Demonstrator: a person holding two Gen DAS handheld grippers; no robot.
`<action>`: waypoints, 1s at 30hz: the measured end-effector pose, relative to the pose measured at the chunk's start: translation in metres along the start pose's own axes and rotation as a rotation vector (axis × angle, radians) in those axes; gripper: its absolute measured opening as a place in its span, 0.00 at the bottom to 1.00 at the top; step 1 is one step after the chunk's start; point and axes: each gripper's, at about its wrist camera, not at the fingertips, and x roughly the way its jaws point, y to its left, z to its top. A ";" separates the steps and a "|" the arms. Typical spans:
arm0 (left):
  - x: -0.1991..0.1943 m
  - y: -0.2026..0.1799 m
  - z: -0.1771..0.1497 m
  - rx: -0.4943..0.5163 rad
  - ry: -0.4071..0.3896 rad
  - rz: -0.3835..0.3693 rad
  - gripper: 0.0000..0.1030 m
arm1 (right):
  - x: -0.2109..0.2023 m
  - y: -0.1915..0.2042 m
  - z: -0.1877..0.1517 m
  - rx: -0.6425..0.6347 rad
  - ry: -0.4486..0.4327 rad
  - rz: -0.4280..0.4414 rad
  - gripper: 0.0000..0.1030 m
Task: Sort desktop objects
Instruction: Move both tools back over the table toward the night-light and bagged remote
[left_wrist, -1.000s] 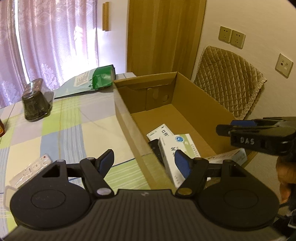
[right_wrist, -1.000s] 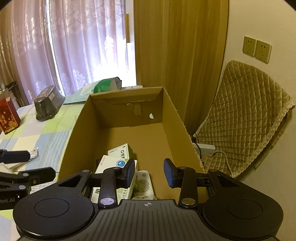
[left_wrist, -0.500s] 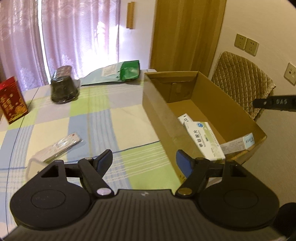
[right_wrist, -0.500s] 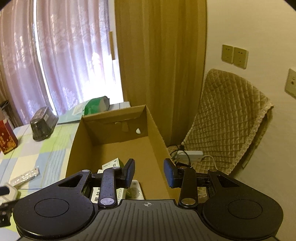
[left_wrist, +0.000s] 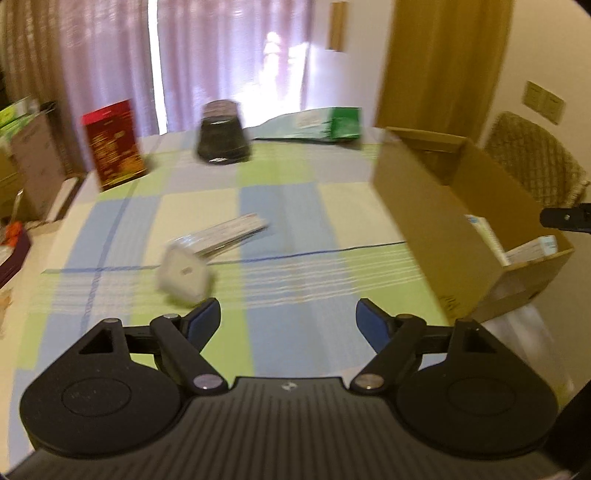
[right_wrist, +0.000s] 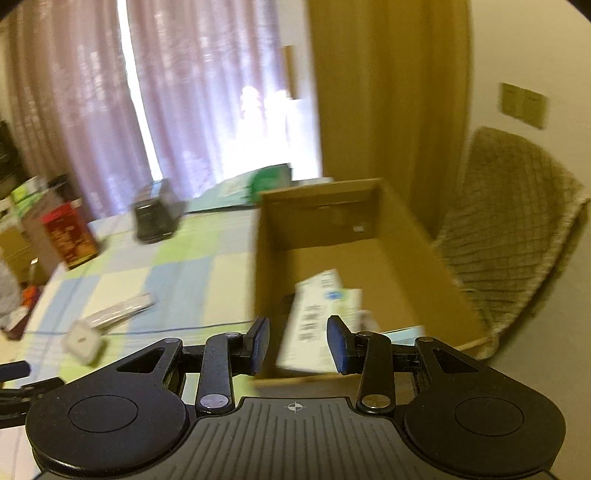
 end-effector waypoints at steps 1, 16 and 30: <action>-0.002 0.009 -0.003 -0.010 0.003 0.015 0.77 | 0.001 0.010 -0.002 -0.006 0.001 0.019 0.50; -0.004 0.075 -0.034 -0.043 0.042 0.150 0.85 | 0.028 0.111 -0.027 -0.090 0.112 0.236 0.89; 0.003 0.083 -0.042 -0.047 0.059 0.167 0.89 | 0.046 0.125 -0.038 -0.108 0.165 0.232 0.89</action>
